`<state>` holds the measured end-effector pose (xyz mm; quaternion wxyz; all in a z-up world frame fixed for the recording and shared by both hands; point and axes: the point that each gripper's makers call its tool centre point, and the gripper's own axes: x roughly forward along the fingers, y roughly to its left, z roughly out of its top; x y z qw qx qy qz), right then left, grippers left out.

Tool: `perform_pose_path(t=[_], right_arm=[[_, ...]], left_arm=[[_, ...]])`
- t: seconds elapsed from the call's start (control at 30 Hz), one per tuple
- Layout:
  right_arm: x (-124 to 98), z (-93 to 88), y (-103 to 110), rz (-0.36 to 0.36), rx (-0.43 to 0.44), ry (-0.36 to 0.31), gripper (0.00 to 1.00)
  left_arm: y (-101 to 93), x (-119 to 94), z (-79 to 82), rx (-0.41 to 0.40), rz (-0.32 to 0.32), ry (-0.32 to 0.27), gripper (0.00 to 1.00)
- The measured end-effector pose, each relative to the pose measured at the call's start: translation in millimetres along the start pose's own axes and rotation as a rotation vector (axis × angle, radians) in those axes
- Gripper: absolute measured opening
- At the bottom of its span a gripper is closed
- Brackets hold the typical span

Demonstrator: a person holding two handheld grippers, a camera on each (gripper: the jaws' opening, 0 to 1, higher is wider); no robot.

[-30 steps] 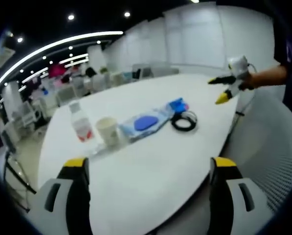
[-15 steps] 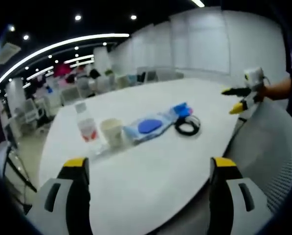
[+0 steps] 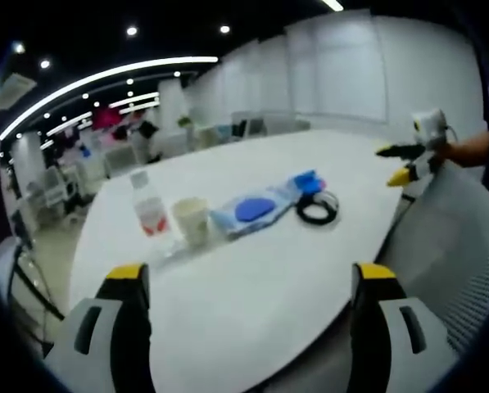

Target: Arrange the tabletop items into an orderly group along one side of the table until the central work area is clear of visible clutter.

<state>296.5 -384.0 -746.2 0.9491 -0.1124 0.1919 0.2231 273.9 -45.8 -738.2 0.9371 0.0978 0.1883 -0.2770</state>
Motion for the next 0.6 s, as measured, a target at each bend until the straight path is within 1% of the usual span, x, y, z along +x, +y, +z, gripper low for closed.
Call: perform_pose_path(t=[0.23, 0.6], right_arm=[[1.8, -1.0, 2.7, 0.013, -0.027, 0.012, 0.99], [3.6, 0.1, 7.7, 0.036, -0.054, 0.018, 0.99]], left_arm=[[0.7, 0.5, -2.1, -0.001, 0.0, 0.006, 0.99], [1.6, -0.3, 1.6, -0.008, 0.006, -0.012, 0.99]])
